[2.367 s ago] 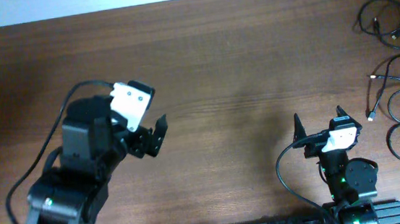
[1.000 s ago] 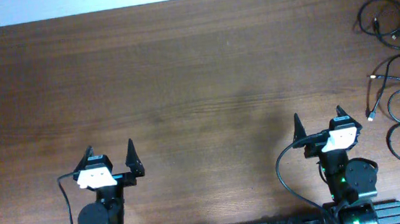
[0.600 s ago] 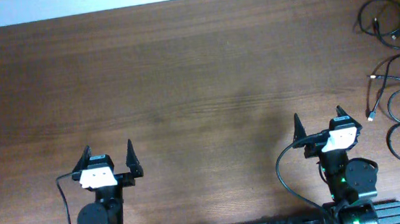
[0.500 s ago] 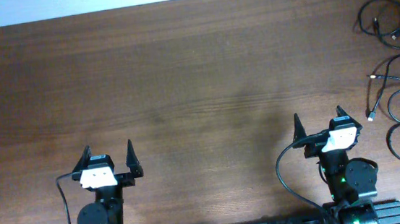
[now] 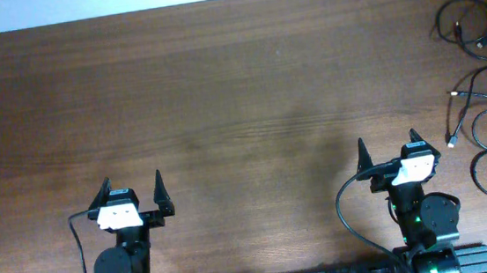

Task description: Untangle cables

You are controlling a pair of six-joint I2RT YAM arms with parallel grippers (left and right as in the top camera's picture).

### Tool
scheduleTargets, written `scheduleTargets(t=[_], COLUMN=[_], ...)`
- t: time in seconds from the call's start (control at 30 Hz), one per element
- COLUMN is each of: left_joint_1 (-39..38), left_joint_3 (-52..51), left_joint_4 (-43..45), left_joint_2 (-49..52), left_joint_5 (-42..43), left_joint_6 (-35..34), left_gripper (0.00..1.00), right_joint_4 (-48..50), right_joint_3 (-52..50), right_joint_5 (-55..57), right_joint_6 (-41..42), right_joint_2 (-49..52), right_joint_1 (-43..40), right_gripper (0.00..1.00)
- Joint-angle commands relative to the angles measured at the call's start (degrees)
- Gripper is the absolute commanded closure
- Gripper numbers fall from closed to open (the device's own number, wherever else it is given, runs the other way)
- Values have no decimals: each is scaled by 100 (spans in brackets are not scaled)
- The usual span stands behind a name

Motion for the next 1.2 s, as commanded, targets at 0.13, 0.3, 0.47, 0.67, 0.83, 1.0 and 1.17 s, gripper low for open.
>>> scheduleTargets(t=[0.13,0.3,0.47,0.67,0.83,1.0,1.17], left_joint_1=[-63,-232,-376,-378,-378,-378,-378], left_joint_3=[-13,-13,-13,-13,-13,-13,-13], left_joint_4=[-31,-31,-31,-31,-31,-31,-31], left_joint_2=[-57,-57,-57,-50,-50,-50,-50], left_joint_5=[44,44,44,44,44,44,44], left_joint_6=[-96,-98,-96,-96,-96,-96,-96], left_gripper=[1,1,1,1,1,1,1], right_joint_4=[-26,-24,-24,-26,-26,-24,-26], right_joint_3=[-39,-39,-39,-39,-39,-39,-39], right_joint_5=[63,63,63,66,66,63,66], right_joint_6=[-39,-37,-37,-37,-37,-37,-37], right_joint_2=[-33,-33,-33,-33,-33,-33,-33], right_joint_1=[-35,-35,-35,-35,-35,-35,-35], right_gripper=[1,1,1,1,1,1,1])
